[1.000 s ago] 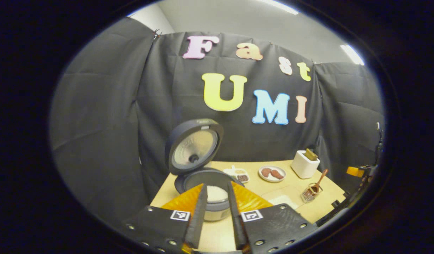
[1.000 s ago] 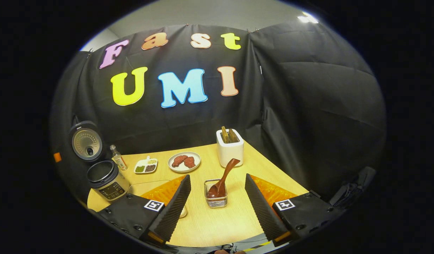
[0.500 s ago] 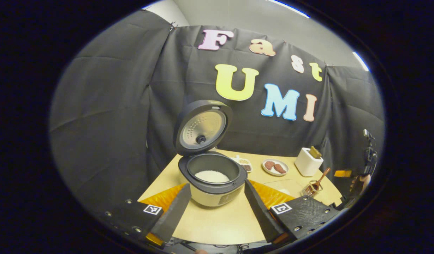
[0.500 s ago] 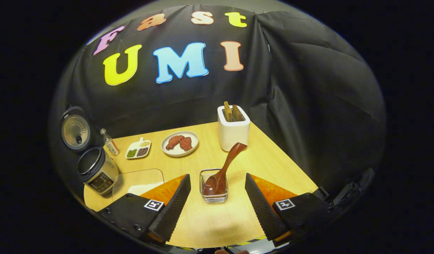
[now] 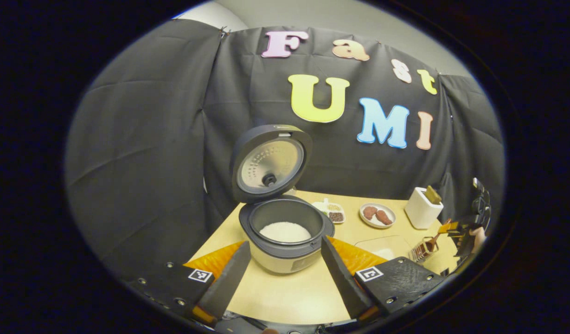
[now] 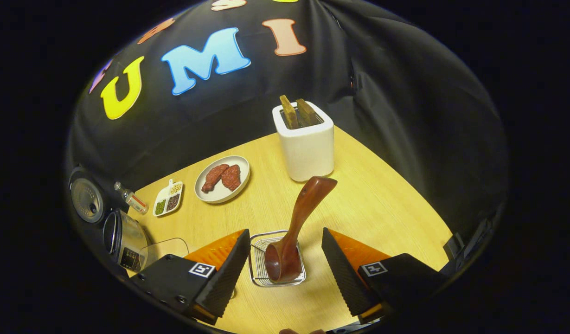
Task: Close the left gripper, press the button to open the rice cooker; take a wooden spoon from the chopstick holder with the right hand, scoop a spoonful of rice and pour it into the rice cooker, then put the wooden spoon back into the chopstick holder.
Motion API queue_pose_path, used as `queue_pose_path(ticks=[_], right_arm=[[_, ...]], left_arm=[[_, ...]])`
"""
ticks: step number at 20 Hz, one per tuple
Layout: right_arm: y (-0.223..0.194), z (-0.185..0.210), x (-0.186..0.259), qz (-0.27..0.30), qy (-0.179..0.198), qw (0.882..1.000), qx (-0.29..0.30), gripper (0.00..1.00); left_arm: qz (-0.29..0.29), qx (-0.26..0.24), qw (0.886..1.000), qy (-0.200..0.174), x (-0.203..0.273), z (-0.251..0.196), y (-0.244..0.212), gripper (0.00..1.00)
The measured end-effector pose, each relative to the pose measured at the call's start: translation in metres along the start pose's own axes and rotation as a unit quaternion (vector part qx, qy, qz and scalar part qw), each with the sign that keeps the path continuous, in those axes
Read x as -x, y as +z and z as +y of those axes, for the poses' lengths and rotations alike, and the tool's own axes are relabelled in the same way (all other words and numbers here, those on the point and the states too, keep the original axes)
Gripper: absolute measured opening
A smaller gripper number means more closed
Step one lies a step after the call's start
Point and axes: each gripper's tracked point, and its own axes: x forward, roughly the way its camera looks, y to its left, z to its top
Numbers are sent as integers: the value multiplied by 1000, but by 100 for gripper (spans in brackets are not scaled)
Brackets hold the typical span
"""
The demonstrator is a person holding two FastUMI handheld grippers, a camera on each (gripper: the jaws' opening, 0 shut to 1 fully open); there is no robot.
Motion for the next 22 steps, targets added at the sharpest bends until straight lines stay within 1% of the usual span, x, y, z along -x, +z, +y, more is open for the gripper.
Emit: queue_pose_path(ticks=[1, 4, 6, 7, 8, 10, 11, 12, 13, 14, 16, 17, 18, 19, 21, 22], right_arm=[[2, 0, -9, 4, 6, 1000, -6, 98], [12, 0, -35, 15, 17, 999, -25, 98], [17, 3, -50, 21, 28, 999, -42, 98], [18, 3, -55, 25, 32, 998, -48, 93], [17, 3, -62, 30, 32, 998, -51, 90], [16, 5, -70, 46, 41, 996, -62, 89], [16, 4, -72, 50, 41, 996, -65, 74], [16, 0, -74, 51, 35, 996, -66, 67], [18, -5, -72, 51, 25, 996, -67, 45], [17, -6, -72, 52, 26, 996, -75, 26], [16, -5, -71, 53, 19, 994, -93, 31], [22, -4, -56, 52, 22, 994, -99, 25], [23, -1, -52, 41, 23, 994, -102, 25], [28, 2, -40, 28, 26, 994, -99, 21], [39, 8, -19, -1, 30, 995, -96, 22], [46, 11, -5, -12, 33, 994, -101, 18]], left_arm=[[4, -2, 1000, 4, -3, -5, -1, 96], [21, -13, 1000, 19, -10, -16, -6, 95], [28, -18, 999, 26, -14, -25, -9, 96], [32, -19, 999, 28, -14, -31, -11, 96], [38, -18, 999, 31, -15, -36, -14, 96], [41, -3, 998, 40, -15, -39, -14, 96], [39, 5, 998, 40, -12, -44, -14, 96], [39, 11, 998, 39, -10, -48, -15, 96], [41, 14, 998, 38, -11, -50, -20, 96], [45, 12, 998, 37, -12, -52, -22, 96], [50, 5, 998, 36, -15, -53, -29, 96], [51, 4, 998, 35, -15, -53, -29, 96], [51, 6, 998, 31, -16, -53, -28, 96], [48, 8, 999, 25, -15, -56, -24, 96], [42, 6, 999, 10, -19, -60, -20, 96], [40, 0, 999, 3, -20, -61, -17, 96]])
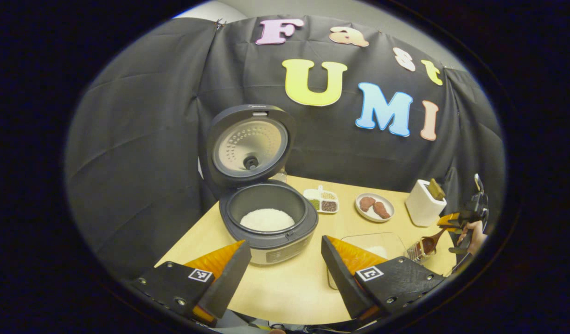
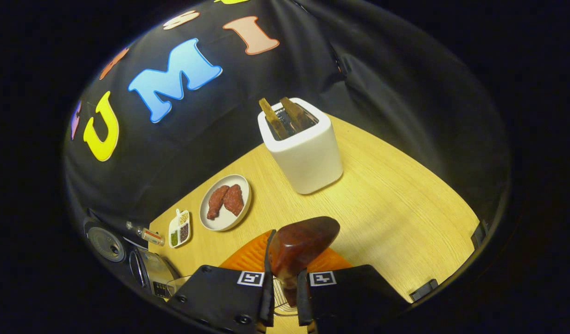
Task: Close the left gripper, press the button to open the rice cooker; take a wooden spoon from the chopstick holder with the right hand, scoop a spoonful of rice and pour it into the rice cooker, then put the wooden spoon back into the chopstick holder.
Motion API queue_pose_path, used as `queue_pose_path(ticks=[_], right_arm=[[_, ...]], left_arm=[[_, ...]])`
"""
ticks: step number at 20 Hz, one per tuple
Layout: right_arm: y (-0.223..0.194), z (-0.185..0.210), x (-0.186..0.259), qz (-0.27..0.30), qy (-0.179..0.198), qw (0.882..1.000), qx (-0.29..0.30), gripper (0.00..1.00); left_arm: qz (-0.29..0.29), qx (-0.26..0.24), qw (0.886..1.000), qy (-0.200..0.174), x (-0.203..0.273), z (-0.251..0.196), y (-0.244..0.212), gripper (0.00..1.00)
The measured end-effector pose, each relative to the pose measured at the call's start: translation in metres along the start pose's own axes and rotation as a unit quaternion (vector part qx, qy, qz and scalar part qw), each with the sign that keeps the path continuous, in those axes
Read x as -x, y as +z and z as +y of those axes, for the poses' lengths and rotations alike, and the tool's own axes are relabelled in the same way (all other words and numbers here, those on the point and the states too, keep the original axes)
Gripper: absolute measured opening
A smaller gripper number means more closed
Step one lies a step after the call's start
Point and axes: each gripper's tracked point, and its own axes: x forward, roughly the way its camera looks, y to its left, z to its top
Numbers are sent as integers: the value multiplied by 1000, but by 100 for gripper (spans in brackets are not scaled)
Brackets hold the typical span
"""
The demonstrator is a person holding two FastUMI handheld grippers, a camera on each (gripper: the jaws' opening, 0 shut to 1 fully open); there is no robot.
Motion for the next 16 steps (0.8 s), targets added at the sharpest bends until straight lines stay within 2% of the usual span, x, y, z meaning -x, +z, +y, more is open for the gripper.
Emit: queue_pose_path(ticks=[3, 4, 5, 7, 9, 10, 11, 13, 14, 15, 16], right_arm=[[22, 12, 35, -41, 8, 999, -6, 21], [27, 13, 45, -53, 4, 999, -8, 18], [33, 14, 55, -66, 1, 998, -10, 21], [40, 17, 78, -90, -7, 996, -12, 21], [43, 15, 103, -114, -21, 993, -2, 21], [43, 10, 115, -125, -33, 992, 6, 18], [41, 6, 126, -134, -46, 990, 16, 21], [41, -1, 149, -152, -64, 986, 24, 21], [39, -2, 162, -161, -69, 984, 23, 17], [36, -4, 174, -170, -73, 982, 23, 21], [32, -3, 182, -175, -76, 981, 23, 21]], left_arm=[[-4, -23, 999, -22, -5, 4, 6, 96], [-6, -26, 999, -31, -6, 6, 9, 96], [-8, -28, 999, -41, -6, 8, 9, 96], [-12, -31, 998, -57, -8, 15, 10, 96], [-13, -27, 997, -69, -9, 26, 8, 96], [-12, -23, 997, -74, -10, 32, 6, 96], [-11, -18, 996, -81, -18, 34, 2, 96], [-8, -11, 995, -99, -16, 40, -5, 96], [-7, -13, 994, -107, -17, 42, -8, 96], [-8, -17, 993, -115, -18, 45, -13, 96], [-9, -25, 993, -118, -21, 49, -15, 96]])
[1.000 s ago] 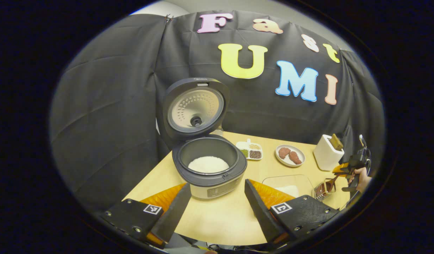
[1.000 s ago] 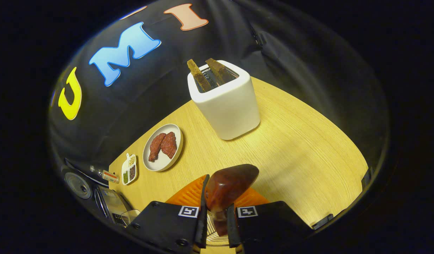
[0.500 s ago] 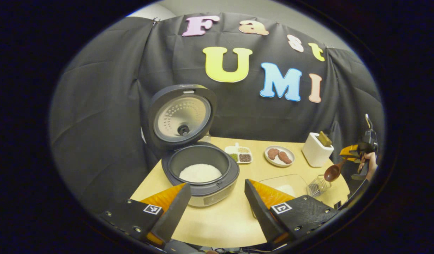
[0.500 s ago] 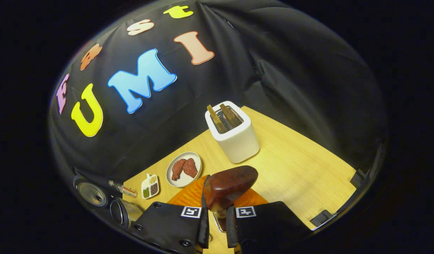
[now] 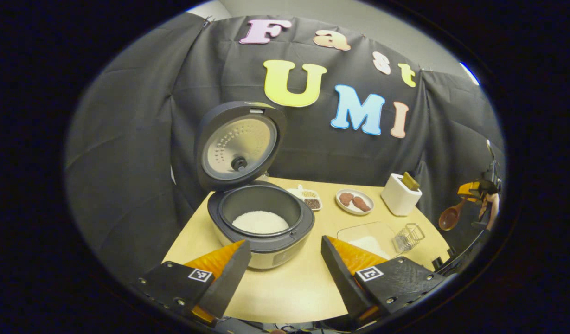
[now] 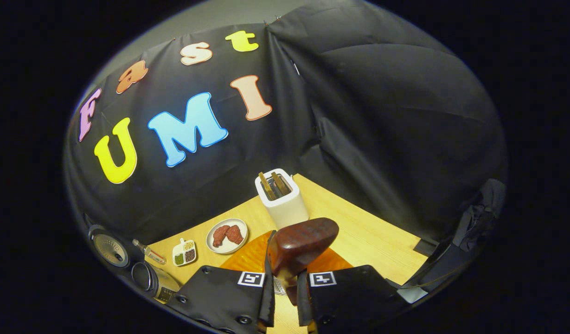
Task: Close the left gripper, press the button to open the rice cooker; take a wooden spoon from the chopstick holder with the right hand, scoop a spoonful of rice and pour it into the rice cooker, then put the wooden spoon back into the chopstick holder.
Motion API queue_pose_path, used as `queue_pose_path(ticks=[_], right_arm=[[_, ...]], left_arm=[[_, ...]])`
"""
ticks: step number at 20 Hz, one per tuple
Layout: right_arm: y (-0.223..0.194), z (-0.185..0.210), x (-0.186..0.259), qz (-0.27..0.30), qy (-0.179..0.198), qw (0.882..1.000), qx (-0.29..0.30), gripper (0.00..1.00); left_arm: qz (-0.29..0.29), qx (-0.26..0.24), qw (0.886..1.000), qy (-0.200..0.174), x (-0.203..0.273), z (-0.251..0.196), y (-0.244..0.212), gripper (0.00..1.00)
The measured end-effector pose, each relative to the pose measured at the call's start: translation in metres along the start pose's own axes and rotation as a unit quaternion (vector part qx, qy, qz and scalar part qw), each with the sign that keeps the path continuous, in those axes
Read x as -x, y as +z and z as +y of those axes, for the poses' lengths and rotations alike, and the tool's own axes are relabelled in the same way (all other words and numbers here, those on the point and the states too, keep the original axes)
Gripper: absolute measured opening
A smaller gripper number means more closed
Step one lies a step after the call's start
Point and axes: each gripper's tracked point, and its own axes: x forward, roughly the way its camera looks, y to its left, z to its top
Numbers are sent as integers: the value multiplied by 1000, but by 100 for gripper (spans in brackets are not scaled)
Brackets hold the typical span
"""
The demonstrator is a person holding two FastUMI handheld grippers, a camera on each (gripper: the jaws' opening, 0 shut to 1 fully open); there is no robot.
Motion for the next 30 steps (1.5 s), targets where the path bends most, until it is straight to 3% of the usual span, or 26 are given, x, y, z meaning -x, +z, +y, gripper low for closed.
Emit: queue_pose_path(ticks=[5, 11, 17, 22, 24, 30], right_arm=[[-2, 24, 32, -8, 12, 1000, 5, 21], [-22, 105, 40, 17, 90, 995, 41, 21], [-55, 182, 29, 47, 164, 980, 107, 21], [-117, 211, 1, 91, 188, 966, 155, 21], [-145, 216, -13, 116, 189, 961, 163, 18], [-225, 224, -46, 182, 187, 948, 180, 21]], left_arm=[[-10, -3, 1000, -14, 5, 12, -4, 96], [-20, 20, 1000, -4, 18, 32, -18, 96], [-5, 46, 999, 19, 29, 52, -44, 96], [0, 56, 998, 42, 37, 66, -53, 96], [5, 58, 997, 51, 39, 71, -57, 96], [35, 67, 995, 69, 35, 74, -80, 96]])
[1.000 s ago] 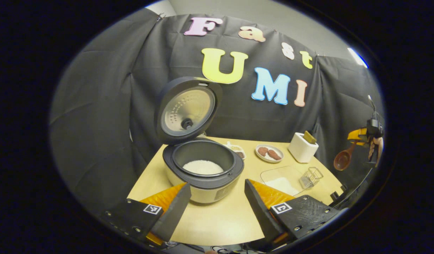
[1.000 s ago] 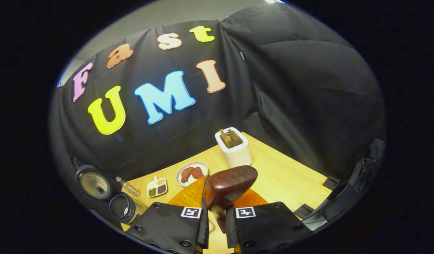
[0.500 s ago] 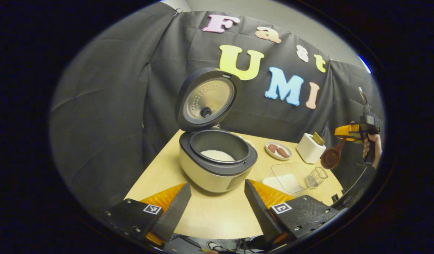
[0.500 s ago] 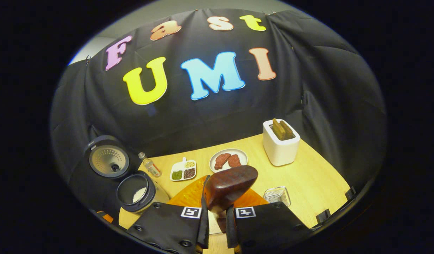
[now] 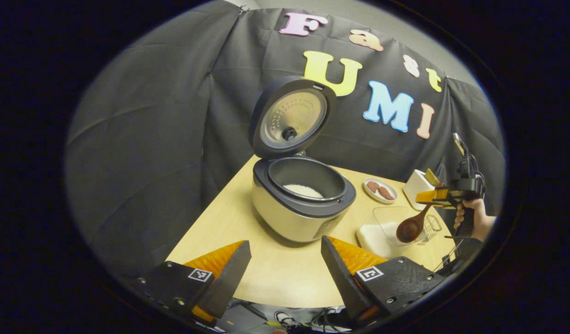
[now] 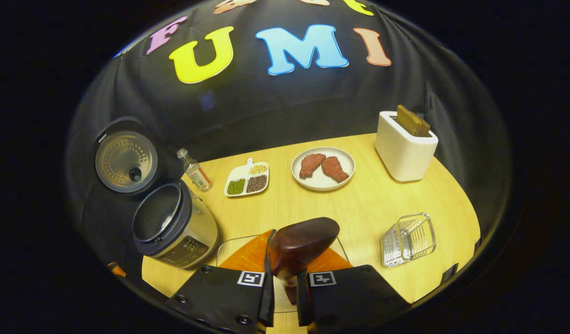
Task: Close the left gripper, press the button to open the rice cooker; take a wooden spoon from the chopstick holder with the right hand, scoop a spoonful of rice and pour it into the rice cooker, then put the wooden spoon back into the chopstick holder.
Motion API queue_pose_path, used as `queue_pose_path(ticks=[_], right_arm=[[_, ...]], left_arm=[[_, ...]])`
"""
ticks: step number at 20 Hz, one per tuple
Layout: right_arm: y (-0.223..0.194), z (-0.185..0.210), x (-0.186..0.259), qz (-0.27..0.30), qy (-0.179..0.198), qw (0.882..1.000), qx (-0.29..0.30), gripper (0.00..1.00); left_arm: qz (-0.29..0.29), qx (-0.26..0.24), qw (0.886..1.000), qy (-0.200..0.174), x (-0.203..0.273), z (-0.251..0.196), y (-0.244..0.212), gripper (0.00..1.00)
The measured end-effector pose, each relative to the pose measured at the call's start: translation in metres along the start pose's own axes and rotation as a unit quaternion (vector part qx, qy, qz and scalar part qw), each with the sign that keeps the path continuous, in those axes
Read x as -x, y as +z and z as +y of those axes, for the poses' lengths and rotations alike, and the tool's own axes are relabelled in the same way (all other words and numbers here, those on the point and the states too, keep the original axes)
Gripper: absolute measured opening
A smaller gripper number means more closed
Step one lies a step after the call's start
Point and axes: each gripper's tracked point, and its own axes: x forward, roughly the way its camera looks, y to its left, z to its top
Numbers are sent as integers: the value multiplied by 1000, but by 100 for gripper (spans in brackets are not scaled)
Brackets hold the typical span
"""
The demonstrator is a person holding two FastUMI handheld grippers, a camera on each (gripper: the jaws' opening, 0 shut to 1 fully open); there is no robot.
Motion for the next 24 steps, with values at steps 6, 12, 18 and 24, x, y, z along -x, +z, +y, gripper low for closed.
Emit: queue_pose_path(ticks=[6, 12, 18, 24], right_arm=[[-26, 16, -27, 24, 3, 1000, 3, 21], [-41, 39, -26, 58, 33, 996, -64, 22], [-45, 61, -25, 101, 64, 982, -145, 22], [-37, 48, -18, 99, 69, 976, -181, 21]], left_arm=[[-1, -6, 1000, 9, -7, 2, 1, 96], [-5, -1, 1000, 16, -2, 6, 2, 96], [-5, -5, 1000, 20, 4, 6, 3, 96], [-15, -8, 1000, 21, 10, 0, 7, 96]])
